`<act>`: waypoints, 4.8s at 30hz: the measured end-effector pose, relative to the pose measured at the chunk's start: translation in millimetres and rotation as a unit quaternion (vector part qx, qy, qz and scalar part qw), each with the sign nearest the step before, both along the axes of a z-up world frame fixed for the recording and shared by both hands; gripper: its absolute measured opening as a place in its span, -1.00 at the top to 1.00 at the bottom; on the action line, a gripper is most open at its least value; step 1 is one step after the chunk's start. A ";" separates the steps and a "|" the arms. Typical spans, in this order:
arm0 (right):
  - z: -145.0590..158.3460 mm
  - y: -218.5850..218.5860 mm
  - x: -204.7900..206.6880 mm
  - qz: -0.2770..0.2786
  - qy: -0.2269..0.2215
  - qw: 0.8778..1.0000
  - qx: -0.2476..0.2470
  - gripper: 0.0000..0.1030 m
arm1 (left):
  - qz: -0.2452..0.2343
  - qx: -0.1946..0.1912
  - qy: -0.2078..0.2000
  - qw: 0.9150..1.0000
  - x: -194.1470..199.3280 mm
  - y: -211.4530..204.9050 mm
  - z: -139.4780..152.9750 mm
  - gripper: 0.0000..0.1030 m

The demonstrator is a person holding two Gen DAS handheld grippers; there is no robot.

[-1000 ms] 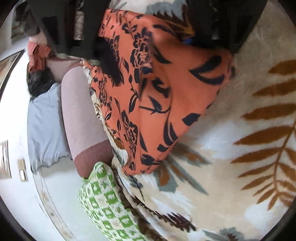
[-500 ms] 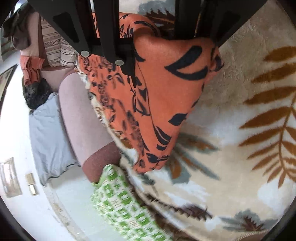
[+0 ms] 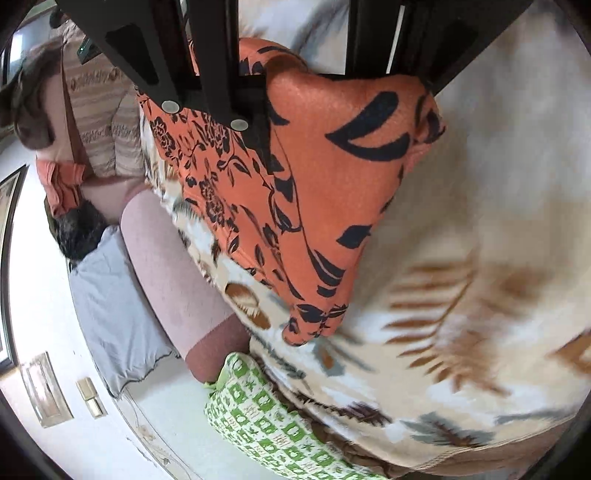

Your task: Fold small clothes

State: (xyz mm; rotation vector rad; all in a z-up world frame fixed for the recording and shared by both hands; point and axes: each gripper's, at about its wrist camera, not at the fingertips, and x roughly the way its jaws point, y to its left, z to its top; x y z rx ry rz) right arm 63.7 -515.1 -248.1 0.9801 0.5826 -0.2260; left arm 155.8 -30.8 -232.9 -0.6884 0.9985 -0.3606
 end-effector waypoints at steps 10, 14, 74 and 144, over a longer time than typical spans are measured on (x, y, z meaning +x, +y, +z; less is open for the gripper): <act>-12.5 -7.6 -39.2 -0.005 0.085 0.994 0.072 0.37 | 0.017 0.043 0.007 0.999 -37.3 35.4 7.3 0.15; 5.7 4.6 -62.0 0.010 0.081 0.995 0.050 -0.12 | 0.049 0.031 0.018 0.998 -52.2 57.7 6.7 0.15; 17.9 123.3 71.1 0.203 -0.016 0.973 -0.106 0.45 | 0.097 0.019 0.018 0.995 -28.2 9.1 -5.0 0.65; -4.0 -95.5 3.9 0.032 0.052 0.995 0.081 0.51 | -0.345 0.181 -0.089 0.917 -89.1 -261.5 41.9 -0.12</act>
